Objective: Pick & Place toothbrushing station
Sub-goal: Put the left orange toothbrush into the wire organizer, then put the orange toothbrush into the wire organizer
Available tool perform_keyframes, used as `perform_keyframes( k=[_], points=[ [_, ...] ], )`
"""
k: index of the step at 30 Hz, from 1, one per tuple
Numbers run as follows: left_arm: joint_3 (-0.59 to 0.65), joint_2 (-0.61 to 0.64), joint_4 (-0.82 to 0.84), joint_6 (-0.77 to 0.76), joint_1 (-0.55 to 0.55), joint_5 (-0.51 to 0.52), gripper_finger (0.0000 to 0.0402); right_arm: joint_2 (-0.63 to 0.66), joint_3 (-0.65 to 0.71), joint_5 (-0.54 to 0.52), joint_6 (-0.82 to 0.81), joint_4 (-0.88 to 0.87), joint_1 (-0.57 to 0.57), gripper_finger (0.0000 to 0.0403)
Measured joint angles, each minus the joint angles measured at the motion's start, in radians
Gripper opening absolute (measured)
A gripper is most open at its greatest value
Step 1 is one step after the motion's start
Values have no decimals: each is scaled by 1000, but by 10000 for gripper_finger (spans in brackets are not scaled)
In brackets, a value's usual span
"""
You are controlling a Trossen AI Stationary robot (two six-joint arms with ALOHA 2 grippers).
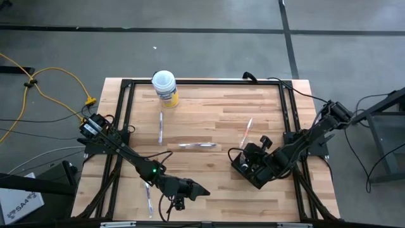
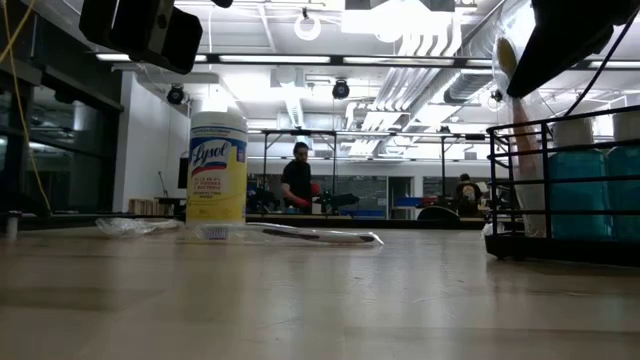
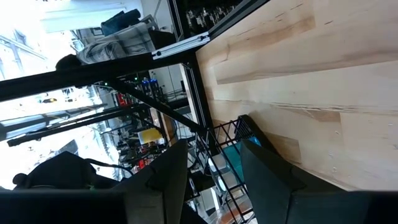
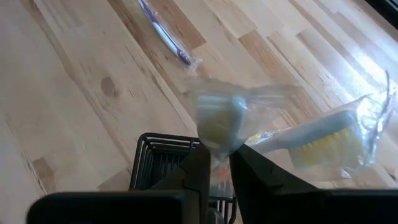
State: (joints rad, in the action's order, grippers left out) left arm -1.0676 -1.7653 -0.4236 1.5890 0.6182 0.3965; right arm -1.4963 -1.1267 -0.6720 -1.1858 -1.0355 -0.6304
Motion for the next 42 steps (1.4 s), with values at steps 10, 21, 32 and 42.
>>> perform_keyframes(
  k=[10,21,32,42],
  points=[
    [0,0,0,0,0,0,142,5,0,3,22,1,0,82],
    [0,0,-1,0,0,0,142,77,0,27,48,27,0,84],
    [0,0,-9,-73,1,0,142,155,0,132,224,248,-5,84],
    [0,0,-55,-388,20,24,142,157,0,178,346,386,-5,80]
  ],
)
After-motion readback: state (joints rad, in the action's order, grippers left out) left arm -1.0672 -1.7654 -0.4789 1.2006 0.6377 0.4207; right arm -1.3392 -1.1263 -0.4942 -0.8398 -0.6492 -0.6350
